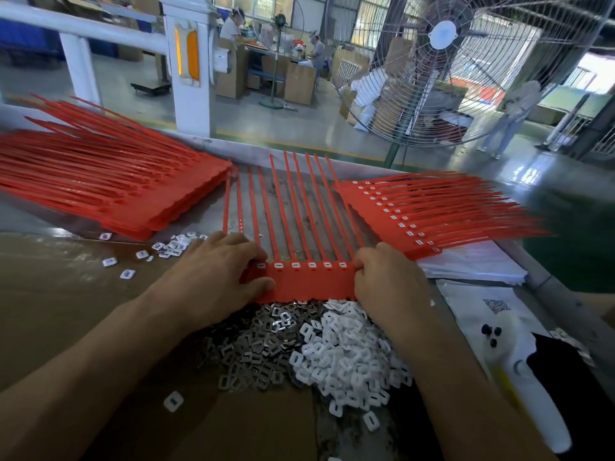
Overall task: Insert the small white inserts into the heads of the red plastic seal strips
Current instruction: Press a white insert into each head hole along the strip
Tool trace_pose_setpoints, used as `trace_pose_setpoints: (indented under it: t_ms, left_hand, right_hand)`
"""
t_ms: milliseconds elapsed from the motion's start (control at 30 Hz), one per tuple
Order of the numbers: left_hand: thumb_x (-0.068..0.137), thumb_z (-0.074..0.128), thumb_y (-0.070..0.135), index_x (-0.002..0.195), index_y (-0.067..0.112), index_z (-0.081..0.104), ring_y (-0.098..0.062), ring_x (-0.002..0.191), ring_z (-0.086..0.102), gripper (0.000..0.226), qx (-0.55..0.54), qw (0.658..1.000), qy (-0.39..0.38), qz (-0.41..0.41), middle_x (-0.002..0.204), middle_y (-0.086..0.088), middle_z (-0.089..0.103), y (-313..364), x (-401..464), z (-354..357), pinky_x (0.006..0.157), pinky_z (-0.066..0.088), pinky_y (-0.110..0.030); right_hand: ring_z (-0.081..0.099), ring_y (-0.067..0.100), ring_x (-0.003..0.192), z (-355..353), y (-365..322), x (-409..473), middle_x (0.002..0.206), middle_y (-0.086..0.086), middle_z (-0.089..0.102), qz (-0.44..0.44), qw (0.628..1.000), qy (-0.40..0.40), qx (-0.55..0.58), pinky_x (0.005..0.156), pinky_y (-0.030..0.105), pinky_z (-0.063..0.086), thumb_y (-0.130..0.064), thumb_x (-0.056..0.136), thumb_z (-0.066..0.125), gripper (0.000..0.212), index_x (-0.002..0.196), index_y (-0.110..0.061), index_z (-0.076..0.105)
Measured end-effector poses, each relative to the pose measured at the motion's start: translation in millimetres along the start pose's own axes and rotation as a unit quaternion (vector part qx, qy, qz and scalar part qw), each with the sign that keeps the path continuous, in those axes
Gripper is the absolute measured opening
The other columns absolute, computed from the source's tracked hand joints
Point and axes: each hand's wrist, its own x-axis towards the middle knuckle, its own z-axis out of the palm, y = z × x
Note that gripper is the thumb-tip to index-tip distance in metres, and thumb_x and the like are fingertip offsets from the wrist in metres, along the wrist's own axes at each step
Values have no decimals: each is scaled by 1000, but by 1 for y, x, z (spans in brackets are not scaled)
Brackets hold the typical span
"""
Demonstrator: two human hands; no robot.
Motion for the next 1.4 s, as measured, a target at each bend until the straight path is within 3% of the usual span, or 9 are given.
trace_pose_setpoints:
  t_ms: [167,400,533,767,900,1100,1233,1400]
  left_hand:
    - [88,48,69,132,42,53,-7,125,39,52,6,1000,20,11,133,18,47,3,-1,-1,111,34,-37]
    - [94,48,60,129,41,56,-8,117,44,40,30,999,17,17,124,17,49,12,-4,-3,105,40,-37]
    - [96,46,54,129,41,55,-9,116,45,36,56,998,9,16,121,16,49,16,-6,-4,103,43,-40]
    - [100,41,40,131,39,54,-12,114,46,34,74,997,5,17,120,13,49,19,-8,-5,97,47,-42]
    - [100,40,38,129,38,56,-14,115,47,33,74,997,7,18,119,11,50,19,-6,-5,97,46,-44]
    - [97,54,26,116,33,70,-16,112,54,26,-37,996,80,12,113,8,60,9,-4,-5,98,47,-41]
    - [92,64,23,100,29,75,-16,93,61,15,-40,983,174,-40,96,8,62,-1,0,-9,82,50,-34]
    - [88,67,30,92,28,74,-20,93,65,9,-2,985,121,-126,96,6,70,-20,1,-14,81,52,-37]
  right_hand:
    - [61,24,105,-1,-8,1,110,3,63,-58,993,42,96,88,44,52,-11,98,55,29,117,-17,75]
    - [54,16,112,5,-23,-3,113,-3,63,-189,978,1,91,96,31,45,-13,98,56,38,129,-27,72]
    - [52,19,114,8,-23,-4,114,-2,62,-194,976,-15,101,99,37,46,-11,97,56,40,131,-26,70]
    - [49,18,115,9,-25,-6,118,-5,56,-199,978,-33,62,99,35,44,-6,93,58,47,135,-28,64]
    - [51,16,114,9,-27,-4,115,-6,59,-183,980,-21,75,99,32,44,-10,96,55,41,131,-27,67]
    - [55,18,113,8,-33,-3,115,-4,63,-191,974,1,120,100,38,46,-6,93,55,44,130,-24,70]
    - [48,15,122,10,-38,-3,126,-6,60,-228,966,-30,118,102,28,32,-6,96,52,48,137,-27,65]
    - [45,14,127,6,-42,-3,132,-7,55,-234,965,-59,102,110,34,36,-9,98,51,48,140,-29,62]
